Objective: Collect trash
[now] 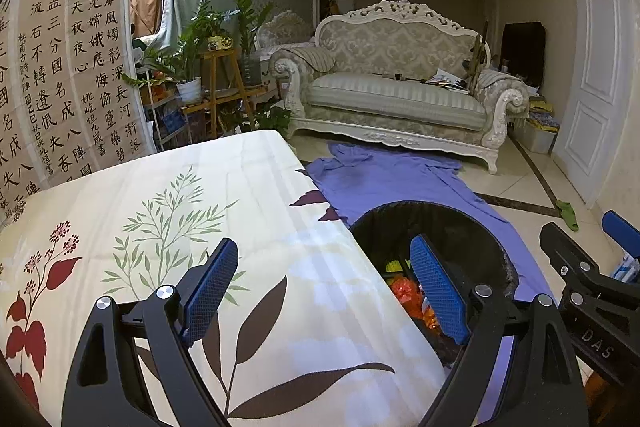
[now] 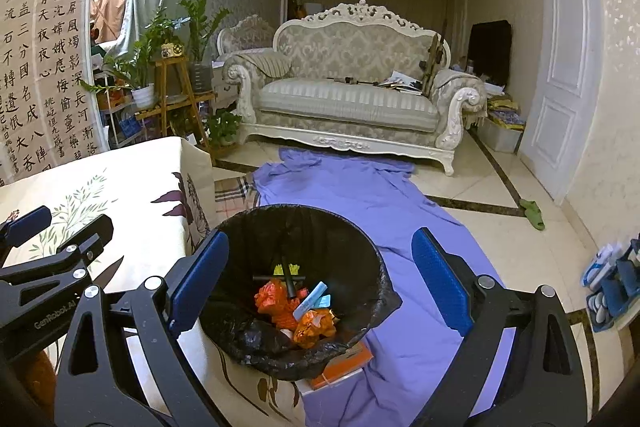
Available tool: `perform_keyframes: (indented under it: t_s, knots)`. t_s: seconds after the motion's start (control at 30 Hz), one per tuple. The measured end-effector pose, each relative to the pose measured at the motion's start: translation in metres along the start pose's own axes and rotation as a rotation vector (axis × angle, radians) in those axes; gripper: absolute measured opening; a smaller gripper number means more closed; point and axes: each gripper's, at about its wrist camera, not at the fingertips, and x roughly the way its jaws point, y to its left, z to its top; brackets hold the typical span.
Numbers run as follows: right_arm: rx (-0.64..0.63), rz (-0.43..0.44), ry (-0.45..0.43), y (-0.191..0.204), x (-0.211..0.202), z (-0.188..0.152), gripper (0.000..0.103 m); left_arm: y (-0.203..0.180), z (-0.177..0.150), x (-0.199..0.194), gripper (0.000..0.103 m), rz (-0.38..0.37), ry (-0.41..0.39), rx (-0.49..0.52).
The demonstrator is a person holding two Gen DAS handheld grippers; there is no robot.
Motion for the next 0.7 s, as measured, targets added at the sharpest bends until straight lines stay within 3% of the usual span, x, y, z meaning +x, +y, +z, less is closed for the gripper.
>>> perform_keyframes:
  t_s: [0.7]
  knots:
    - [0.000, -0.004, 0.001, -0.0040, -0.0042, 0.0011, 0.091, 0.0010, -0.0036, -0.0033, 0.085, -0.004, -0.002, -0.003]
